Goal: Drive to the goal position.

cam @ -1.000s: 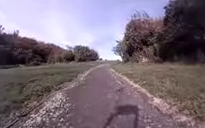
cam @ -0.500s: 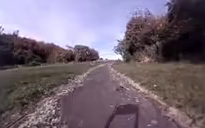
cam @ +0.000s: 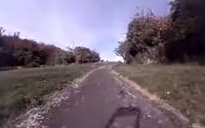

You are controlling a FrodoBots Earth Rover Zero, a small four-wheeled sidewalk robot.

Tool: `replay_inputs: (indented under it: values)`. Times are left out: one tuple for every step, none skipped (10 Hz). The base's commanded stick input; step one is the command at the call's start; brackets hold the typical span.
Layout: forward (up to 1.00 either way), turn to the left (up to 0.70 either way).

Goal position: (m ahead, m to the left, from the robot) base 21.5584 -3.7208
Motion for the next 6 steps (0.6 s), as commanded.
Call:
replay_inputs:
  values:
    - [0.85,0.00]
    - [0.85,0.00]
    - [0.85,0.00]
    - [0.85,0.00]
    - [0.85,0.00]
    - [0.85,0.00]
